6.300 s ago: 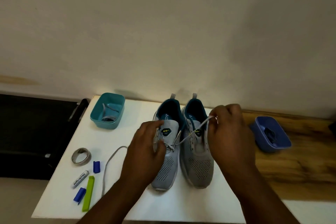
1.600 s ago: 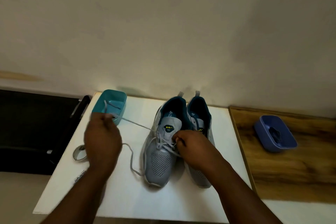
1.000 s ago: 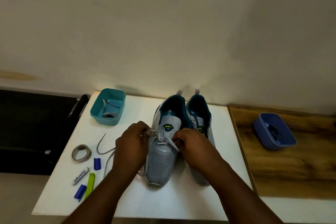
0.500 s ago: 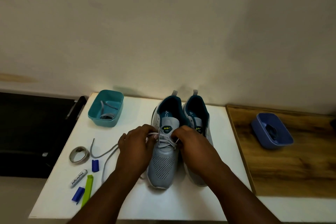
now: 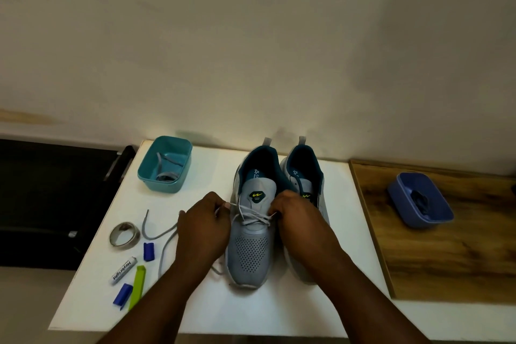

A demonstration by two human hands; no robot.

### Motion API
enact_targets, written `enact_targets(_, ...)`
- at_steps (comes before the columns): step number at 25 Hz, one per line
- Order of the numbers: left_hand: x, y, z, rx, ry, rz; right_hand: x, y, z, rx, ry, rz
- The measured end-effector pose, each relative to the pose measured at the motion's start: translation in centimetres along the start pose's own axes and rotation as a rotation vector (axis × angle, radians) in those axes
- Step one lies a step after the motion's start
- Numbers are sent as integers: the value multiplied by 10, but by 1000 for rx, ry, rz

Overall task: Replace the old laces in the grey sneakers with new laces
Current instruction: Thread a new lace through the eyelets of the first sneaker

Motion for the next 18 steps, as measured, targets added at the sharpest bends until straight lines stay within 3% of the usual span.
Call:
enact_targets(4, -7, 7, -1, -99, -45, -40, 12, -14, -3, 64, 89, -33)
enact_targets(8, -8, 9, -2, -123, -52, 64, 33, -20, -5, 8, 229, -16)
enact_targets(10, 7, 7, 0, -123, 47, 196, 36, -23, -9, -36, 271, -79)
enact_targets(13, 40, 27, -10, -286, 252, 365, 34, -26, -12, -66, 247, -89)
enact_targets(15, 40, 29, -21, -320, 193, 486, 31, -24, -13, -87, 186, -69)
enact_targets(18, 23, 14, -36, -199, -35, 636, 30, -25, -16, -102, 124, -51)
Point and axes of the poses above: each hand's wrist, its own z-axis towards the middle knuckle, its own x-axis out of the back of the hand, y = z × x, the point moved 10 cm from there along z, towards the middle knuckle, and after that the axes turned 15 degrees about y, right-handed, at the moved point
